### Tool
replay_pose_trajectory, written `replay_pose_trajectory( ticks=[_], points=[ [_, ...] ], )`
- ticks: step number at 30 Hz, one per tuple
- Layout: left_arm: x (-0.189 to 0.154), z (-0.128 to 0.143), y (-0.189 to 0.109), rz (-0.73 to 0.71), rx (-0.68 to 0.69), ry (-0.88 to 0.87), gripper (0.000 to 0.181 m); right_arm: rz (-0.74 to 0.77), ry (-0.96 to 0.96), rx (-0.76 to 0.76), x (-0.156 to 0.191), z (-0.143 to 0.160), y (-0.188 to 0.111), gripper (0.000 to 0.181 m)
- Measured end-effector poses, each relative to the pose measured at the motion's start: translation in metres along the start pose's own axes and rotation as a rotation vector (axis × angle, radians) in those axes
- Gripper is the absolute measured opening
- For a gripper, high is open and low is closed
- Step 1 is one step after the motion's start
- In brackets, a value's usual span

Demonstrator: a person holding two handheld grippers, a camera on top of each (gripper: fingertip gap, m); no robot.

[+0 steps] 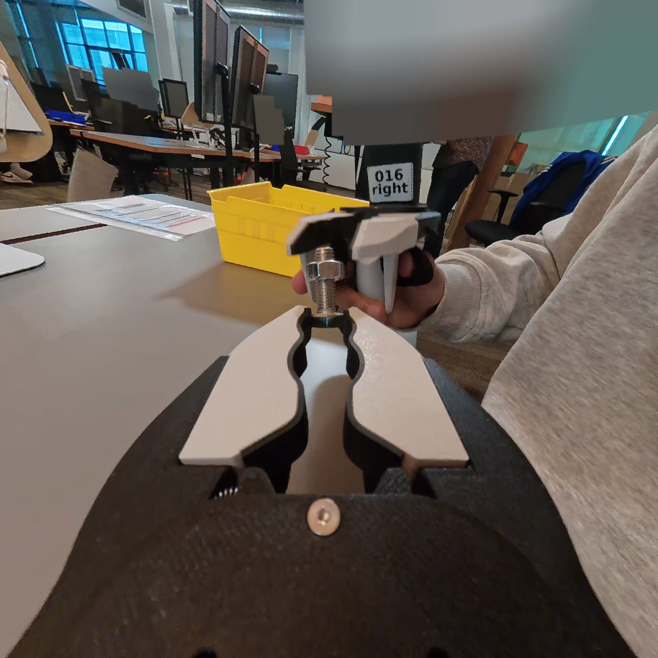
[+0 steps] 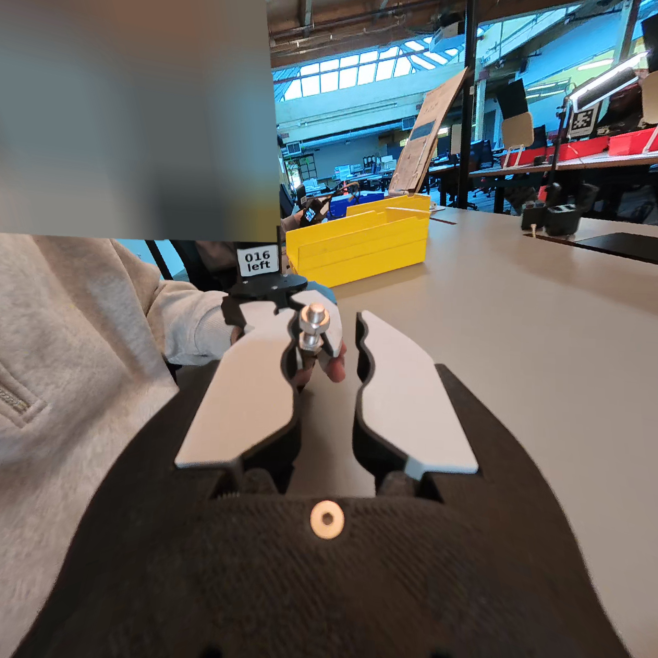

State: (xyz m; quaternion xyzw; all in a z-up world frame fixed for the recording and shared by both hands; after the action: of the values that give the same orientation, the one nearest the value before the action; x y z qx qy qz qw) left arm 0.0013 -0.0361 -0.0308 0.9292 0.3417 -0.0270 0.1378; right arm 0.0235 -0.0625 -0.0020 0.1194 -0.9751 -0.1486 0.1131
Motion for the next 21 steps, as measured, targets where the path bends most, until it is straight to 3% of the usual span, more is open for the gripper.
replay_pose_trajectory(
  ticks=[8,21],
  points=[
    [-0.008,0.006,0.004,0.049,0.019,-0.014,0.017,0.006,-0.016,0.035,0.011,0.008,0.007,0.018],
    [-0.012,0.012,0.007,0.051,0.070,0.030,0.017,-0.016,-0.109,0.069,0.018,0.009,0.007,0.017]
  ],
)
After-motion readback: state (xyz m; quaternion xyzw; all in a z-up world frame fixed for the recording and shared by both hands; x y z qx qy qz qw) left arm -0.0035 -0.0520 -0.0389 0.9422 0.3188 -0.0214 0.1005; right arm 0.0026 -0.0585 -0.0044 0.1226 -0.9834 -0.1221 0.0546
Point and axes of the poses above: each gripper's, where its closed fingertips meet, y out along the fingers, z out of its underside, x = y × z across the jaws, the point moved 2 cm from there along -y, back along the fingers, and after that the axes turned 14 degrees about -x, right-handed, at the moved point
